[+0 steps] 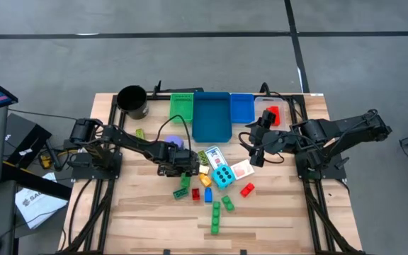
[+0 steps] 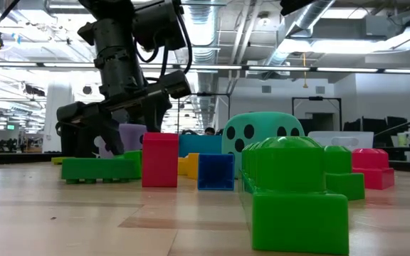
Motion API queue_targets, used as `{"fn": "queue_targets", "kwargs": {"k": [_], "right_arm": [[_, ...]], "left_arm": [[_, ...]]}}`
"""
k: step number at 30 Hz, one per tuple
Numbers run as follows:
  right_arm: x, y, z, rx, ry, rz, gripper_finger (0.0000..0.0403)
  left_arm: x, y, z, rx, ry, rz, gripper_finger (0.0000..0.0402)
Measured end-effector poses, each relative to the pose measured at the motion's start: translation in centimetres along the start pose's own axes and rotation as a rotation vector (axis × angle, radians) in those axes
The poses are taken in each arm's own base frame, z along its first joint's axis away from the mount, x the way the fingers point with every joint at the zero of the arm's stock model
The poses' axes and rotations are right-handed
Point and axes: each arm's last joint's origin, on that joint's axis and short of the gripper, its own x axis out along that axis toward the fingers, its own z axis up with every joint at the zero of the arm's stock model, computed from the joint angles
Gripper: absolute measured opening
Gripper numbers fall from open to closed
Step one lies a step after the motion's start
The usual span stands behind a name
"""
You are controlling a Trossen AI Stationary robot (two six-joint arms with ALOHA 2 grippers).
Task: Pick & Place Toys
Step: Put the large green game piece into the transparent bin
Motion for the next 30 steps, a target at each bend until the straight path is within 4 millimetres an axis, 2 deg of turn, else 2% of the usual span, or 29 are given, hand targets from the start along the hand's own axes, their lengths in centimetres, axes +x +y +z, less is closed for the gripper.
{"fn": "queue_targets", "kwargs": {"k": [5,12,22,27,30], "right_arm": [[0.0,0.0,0.0,0.0,0.0,0.0,0.0305],[0.0,0.0,0.0,0.012,0.0,0.0,0.0305],[0.0,0.0,0.0,0.014,0.002,0.0,0.0305],[0.0,0.0,0.0,0.014,0.002,0.0,0.0305],[0.0,0.0,0.0,0.014,0.002,-0.001,0.0305]], "left_arm": [[0.0,0.0,-0.1,0.003,0.005,0.001,0.0205],[0.0,0.0,-0.1,0.002,0.01,0.002,0.0167],[0.0,0.0,-0.1,0.002,0.008,-0.002,0.017],[-0.6,-0.4,-0.1,0.005,0.004,-0.049,0.0142],[-1.1,-0.5,0.0,0.003,0.001,-0.07,0.0112]]}}
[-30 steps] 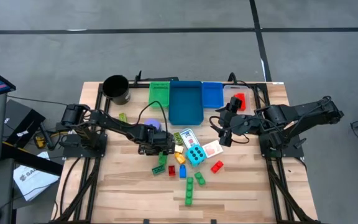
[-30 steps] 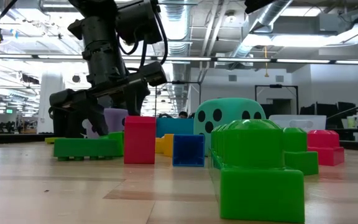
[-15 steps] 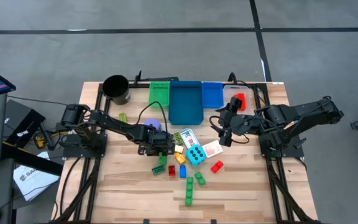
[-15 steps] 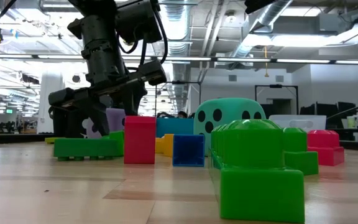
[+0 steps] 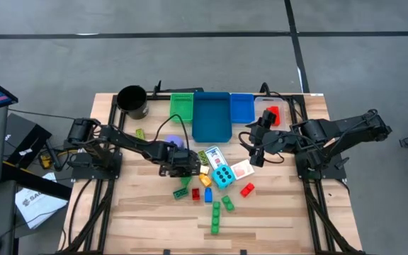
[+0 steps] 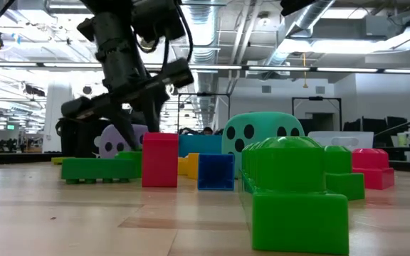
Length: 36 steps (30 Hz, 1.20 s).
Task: Pick & Place Toys
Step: Put the large green game piece into the transparent bin
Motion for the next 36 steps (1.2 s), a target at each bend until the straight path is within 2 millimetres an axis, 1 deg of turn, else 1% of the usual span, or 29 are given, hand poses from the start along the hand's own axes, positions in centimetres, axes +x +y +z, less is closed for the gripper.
{"fn": "queue_targets", "kwargs": {"k": [5,8,10,13,15,18,25,28,33,36], "right_arm": [[0.0,0.0,0.0,0.005,-0.002,-0.001,0.0305],[0.0,0.0,0.0,0.016,-0.001,-0.001,0.0305],[0.0,0.0,0.0,0.018,0.0,-0.001,0.0305],[0.0,0.0,0.0,0.016,0.002,-0.001,0.0305],[0.0,0.0,-0.1,0.012,0.008,-0.003,0.0305],[0.0,0.0,-0.2,0.006,0.016,-0.004,0.0305],[0.0,0.0,-0.2,0.002,0.021,-0.005,0.0305],[0.0,0.0,-0.2,0.002,0.021,-0.005,0.0305],[0.0,0.0,-0.1,0.012,0.008,-0.004,0.0305],[0.0,0.0,0.0,0.018,0.0,-0.003,0.0305]], "left_arm": [[-1.3,-0.3,0.0,0.009,-0.026,-0.047,0.0045],[-2.4,-0.5,0.0,0.037,-0.053,-0.082,0.0014],[-2.9,-0.6,0.0,0.08,-0.066,-0.096,0.0003],[-3.7,-0.6,0.0,0.134,-0.069,-0.112,0.0006],[-4.0,-0.4,0.0,0.142,-0.066,-0.104,0.0018],[-4.1,-0.3,0.0,0.143,-0.064,-0.089,0.005],[-4.1,-0.3,-0.1,0.146,-0.063,-0.091,0.0153],[-4.1,-0.2,-0.2,0.179,-0.037,-0.089,0.02],[-3.5,0.1,-0.3,0.218,0.004,-0.049,0.0266],[-2.9,0.1,-0.2,0.255,0.002,-0.03,0.0289]]}}
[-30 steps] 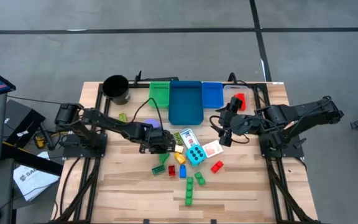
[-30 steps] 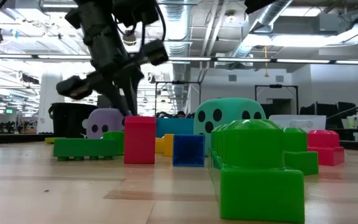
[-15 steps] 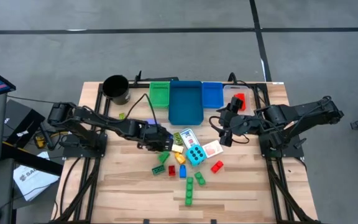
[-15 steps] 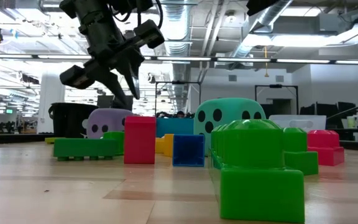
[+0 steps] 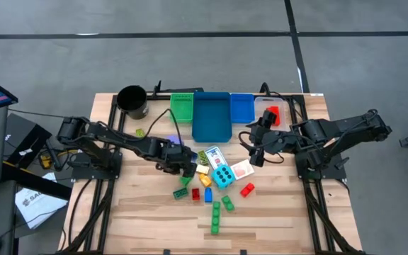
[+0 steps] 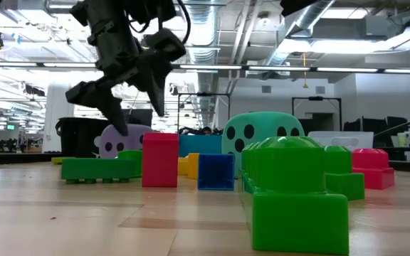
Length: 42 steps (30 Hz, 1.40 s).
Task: Pick & Place Toys
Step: Put the large green game piece into the transparent bin
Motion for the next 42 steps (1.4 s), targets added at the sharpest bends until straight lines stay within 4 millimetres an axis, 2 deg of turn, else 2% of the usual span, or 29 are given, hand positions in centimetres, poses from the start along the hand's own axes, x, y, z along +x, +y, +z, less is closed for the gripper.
{"fn": "queue_targets", "kwargs": {"k": [12,20,29,35,38,42], "right_arm": [[0.1,-0.2,0.0,0.007,0.0,-0.005,0.0305],[0.5,-0.8,0.1,0.026,0.011,-0.029,0.0305],[0.6,-0.9,0.1,0.024,0.012,-0.031,0.0305],[0.6,-0.9,0.1,0.021,0.012,-0.031,0.0305],[0.6,-0.9,0.1,0.021,0.012,-0.031,0.0305],[0.6,-0.9,0.1,0.02,0.012,-0.031,0.0305]], "left_arm": [[2.7,0.3,0.1,0.007,0.015,0.063,0.0301],[2.8,0.2,0.3,0.009,-0.039,0.056,0.0301],[5.0,0.0,0.4,0.006,-0.037,0.047,0.0301],[5.4,-0.2,0.4,0.006,-0.025,0.021,0.03],[5.4,-0.2,0.4,0.007,-0.02,0.019,0.0287],[5.4,-0.2,0.4,0.025,-0.003,0.018,0.0242]]}}
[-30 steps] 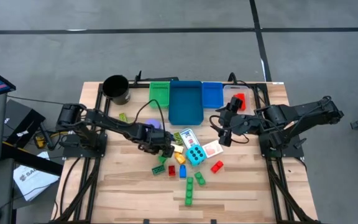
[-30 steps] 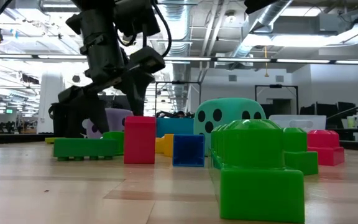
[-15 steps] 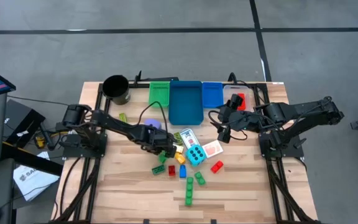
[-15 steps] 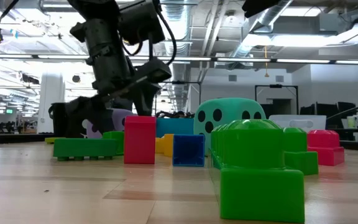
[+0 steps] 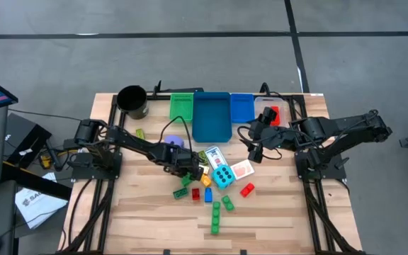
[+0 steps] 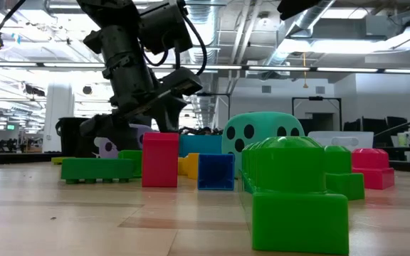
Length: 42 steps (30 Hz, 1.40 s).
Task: Pick & Place Toys
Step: Put the large green game piece into the transparent bin
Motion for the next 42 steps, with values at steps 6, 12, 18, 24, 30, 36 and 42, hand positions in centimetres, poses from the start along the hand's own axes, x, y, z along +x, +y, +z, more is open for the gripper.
{"fn": "queue_targets", "kwargs": {"k": [6,12,18,24,30,36,42], "right_arm": [[0.0,0.0,0.0,0.0,0.0,0.0,0.0305],[0.0,0.0,0.0,0.0,0.0,0.0,0.0305],[0.0,0.0,0.0,0.0,0.0,0.0,0.0305],[0.0,0.0,0.0,0.0,0.0,0.0,0.0305],[0.0,0.0,0.0,0.0,0.0,0.0,0.0305],[0.0,0.0,0.0,-0.002,0.002,0.0,0.0305],[0.0,0.0,0.0,-0.002,0.002,-0.001,0.0305]], "left_arm": [[-0.2,-0.2,-0.1,0.092,0.038,-0.022,0.0201],[0.0,0.1,-0.2,0.165,0.067,-0.009,0.0243],[-0.1,0.3,-0.3,0.166,0.075,0.009,0.021],[-0.1,0.2,-0.3,0.162,0.094,-0.004,0.0203],[-0.5,0.2,0.0,0.141,0.162,-0.039,0.02],[-2.7,-0.4,1.1,0.128,0.106,-0.137,0.0132],[-6.4,-0.6,2.6,0.134,0.013,-0.234,0.0023]]}}
